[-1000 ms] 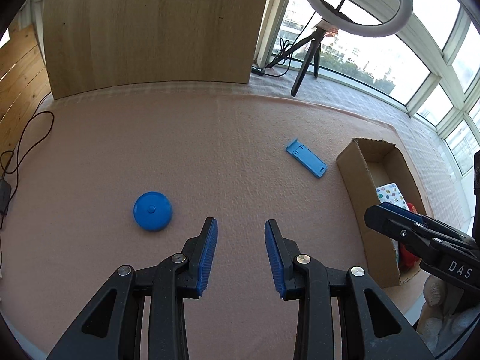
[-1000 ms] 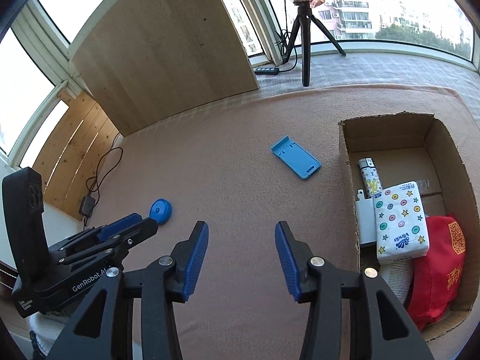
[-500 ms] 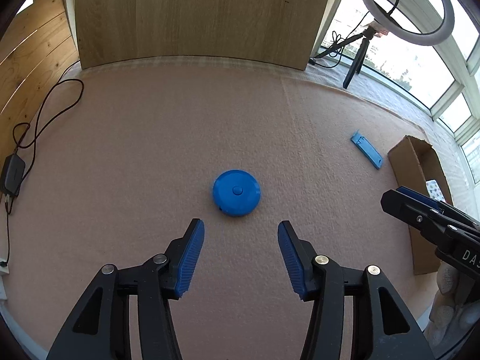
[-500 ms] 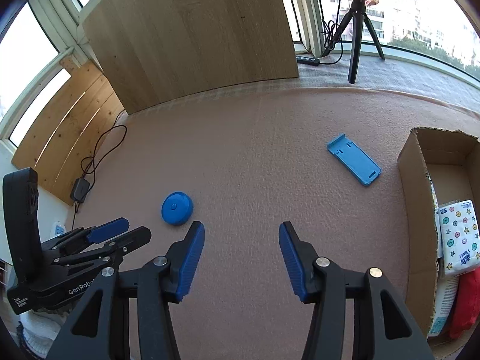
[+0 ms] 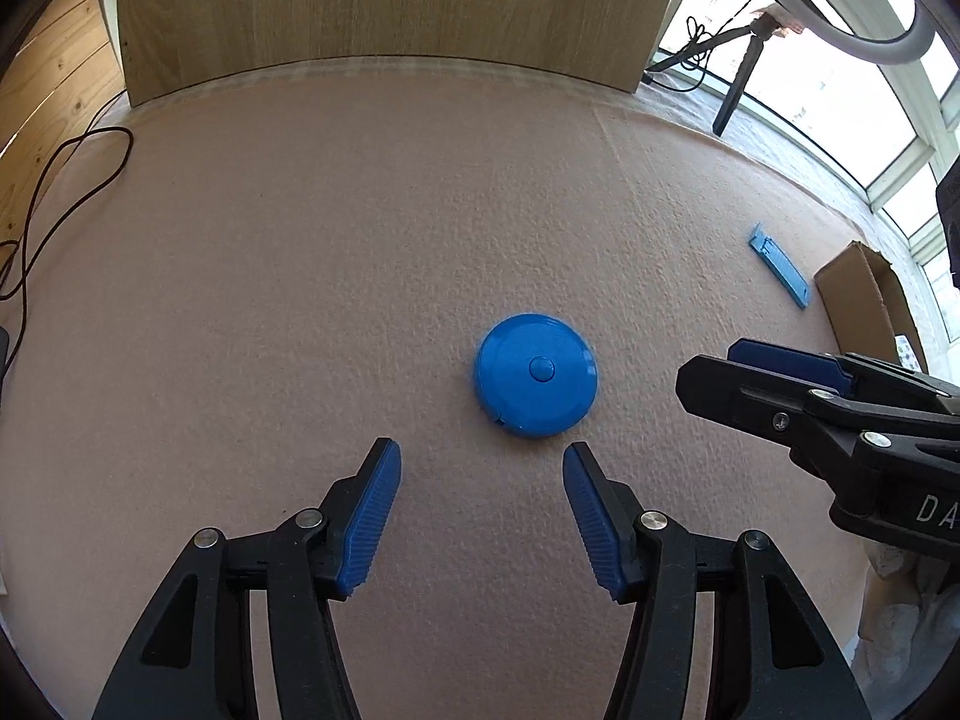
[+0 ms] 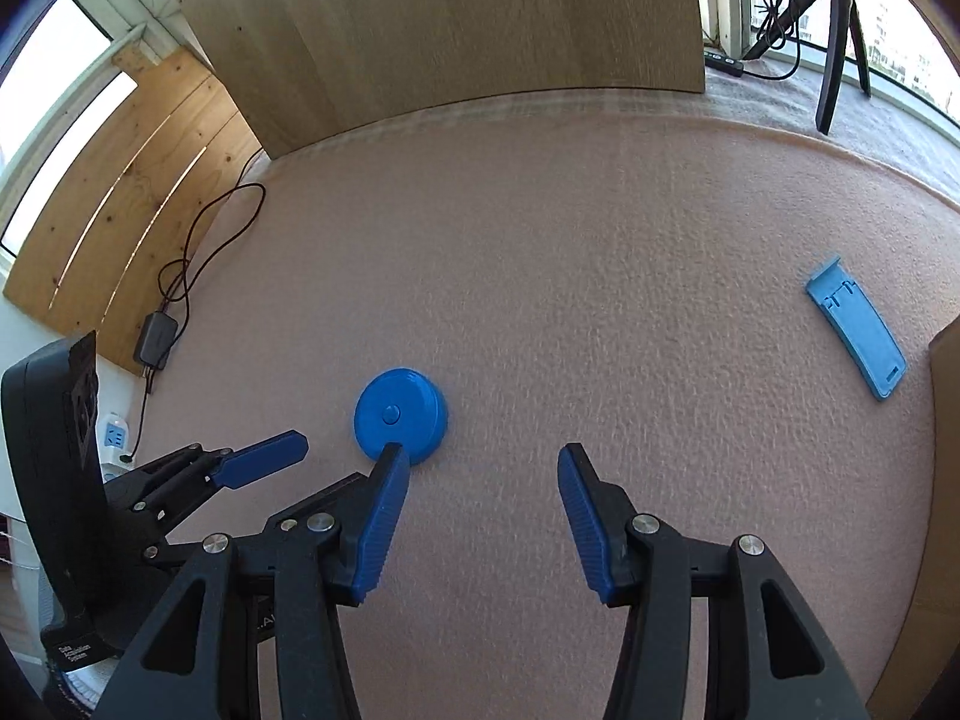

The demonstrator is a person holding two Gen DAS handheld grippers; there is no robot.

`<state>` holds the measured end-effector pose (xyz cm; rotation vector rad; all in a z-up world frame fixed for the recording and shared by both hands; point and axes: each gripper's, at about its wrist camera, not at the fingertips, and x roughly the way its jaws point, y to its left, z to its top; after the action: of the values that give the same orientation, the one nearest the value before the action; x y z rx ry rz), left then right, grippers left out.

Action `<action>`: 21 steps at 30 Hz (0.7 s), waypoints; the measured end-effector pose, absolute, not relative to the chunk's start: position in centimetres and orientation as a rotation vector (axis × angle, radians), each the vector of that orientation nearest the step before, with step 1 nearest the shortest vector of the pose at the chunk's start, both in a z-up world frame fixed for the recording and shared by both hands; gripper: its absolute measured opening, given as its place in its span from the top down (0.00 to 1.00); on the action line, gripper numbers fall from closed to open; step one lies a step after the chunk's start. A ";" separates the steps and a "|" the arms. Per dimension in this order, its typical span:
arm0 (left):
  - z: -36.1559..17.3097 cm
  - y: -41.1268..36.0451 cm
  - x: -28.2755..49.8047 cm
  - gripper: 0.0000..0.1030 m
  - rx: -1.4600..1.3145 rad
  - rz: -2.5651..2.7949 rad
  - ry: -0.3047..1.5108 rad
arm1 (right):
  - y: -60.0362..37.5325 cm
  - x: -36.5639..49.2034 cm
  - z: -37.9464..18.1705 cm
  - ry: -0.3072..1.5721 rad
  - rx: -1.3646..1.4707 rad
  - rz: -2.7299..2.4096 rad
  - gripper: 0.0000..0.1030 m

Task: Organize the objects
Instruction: 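Move the right gripper to the blue round tape measure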

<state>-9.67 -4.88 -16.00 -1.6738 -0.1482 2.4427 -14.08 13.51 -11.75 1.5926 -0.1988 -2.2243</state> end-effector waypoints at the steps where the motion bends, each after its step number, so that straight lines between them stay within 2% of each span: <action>1: -16.2 -4.8 -9.9 0.42 -1.672 2.433 -0.154 | 13.2 -14.3 -12.1 -0.203 1.602 -2.213 0.53; 9: -16.8 -4.4 -10.7 0.42 -1.638 2.395 -0.159 | 11.3 -15.4 -13.6 -0.220 1.647 -2.124 0.54; 14: -16.8 -4.2 -11.0 0.45 -1.622 2.392 -0.161 | 10.7 -15.8 -13.7 -0.233 1.652 -2.101 0.58; 21: -16.5 -3.7 -11.1 0.60 -1.595 2.364 -0.157 | 10.3 -16.5 -14.3 -0.284 1.674 -2.044 0.64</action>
<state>-11.12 -3.74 -16.54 -1.5955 -0.1572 2.3644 -16.47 10.34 -14.31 1.6742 -0.2843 -2.0437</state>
